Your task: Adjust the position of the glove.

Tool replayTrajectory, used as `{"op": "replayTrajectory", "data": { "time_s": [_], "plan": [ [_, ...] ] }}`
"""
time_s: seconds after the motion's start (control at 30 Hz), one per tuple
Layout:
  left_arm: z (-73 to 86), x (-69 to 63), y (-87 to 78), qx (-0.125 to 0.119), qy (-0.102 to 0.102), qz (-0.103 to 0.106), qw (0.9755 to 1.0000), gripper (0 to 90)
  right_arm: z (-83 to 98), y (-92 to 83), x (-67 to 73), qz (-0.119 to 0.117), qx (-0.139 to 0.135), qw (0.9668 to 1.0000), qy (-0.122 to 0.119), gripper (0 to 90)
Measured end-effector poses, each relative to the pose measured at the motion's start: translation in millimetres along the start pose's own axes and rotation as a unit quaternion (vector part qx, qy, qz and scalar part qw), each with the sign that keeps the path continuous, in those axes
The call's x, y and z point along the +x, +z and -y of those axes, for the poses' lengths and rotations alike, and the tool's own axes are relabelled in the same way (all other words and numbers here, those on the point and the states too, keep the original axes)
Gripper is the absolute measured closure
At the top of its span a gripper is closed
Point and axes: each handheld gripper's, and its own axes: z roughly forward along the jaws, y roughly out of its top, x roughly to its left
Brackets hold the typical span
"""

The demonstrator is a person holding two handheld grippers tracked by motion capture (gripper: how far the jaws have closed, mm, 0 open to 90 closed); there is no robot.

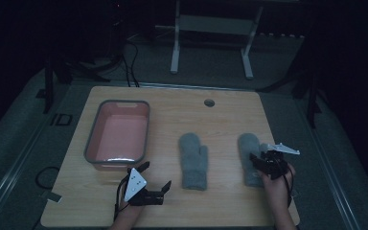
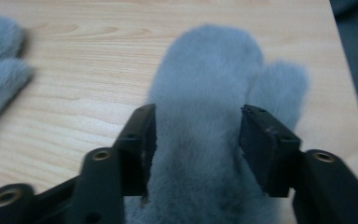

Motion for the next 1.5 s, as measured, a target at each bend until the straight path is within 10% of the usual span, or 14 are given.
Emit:
{"op": "replayTrajectory", "data": {
  "time_s": [0.3, 0.57, 0.67, 0.9, 1.5],
  "plan": [
    [-0.2, -0.2, 0.5, 0.002, -0.001, -0.002, 1.0000, 0.2, 14.4, 21.3, -5.4, -0.020, 0.028, 0.9982, -0.050, 43.3],
    [0.0, -0.4, 0.0, 0.000, 0.001, -0.002, 1.0000, 0.2, 17.3, 22.8, 2.1, -0.008, 0.026, 0.9971, -0.070, 62.4],
    [0.0, -0.4, 0.1, 0.001, 0.001, -0.002, 1.0000, 0.2, 19.2, 21.1, 10.5, 0.020, 0.014, 0.9981, -0.056, 76.4],
    [0.0, -0.4, 0.0, 0.000, 0.001, -0.004, 1.0000, 0.2, 7.8, 10.8, 24.0, 0.028, 0.001, 0.9996, -0.003, 79.2],
    [0.0, -1.0, 0.1, 0.000, 0.002, -0.007, 1.0000, 0.2, -43.8, -11.5, 121.5, -0.030, -0.039, 0.9985, 0.025, 79.5]
  ]
}}
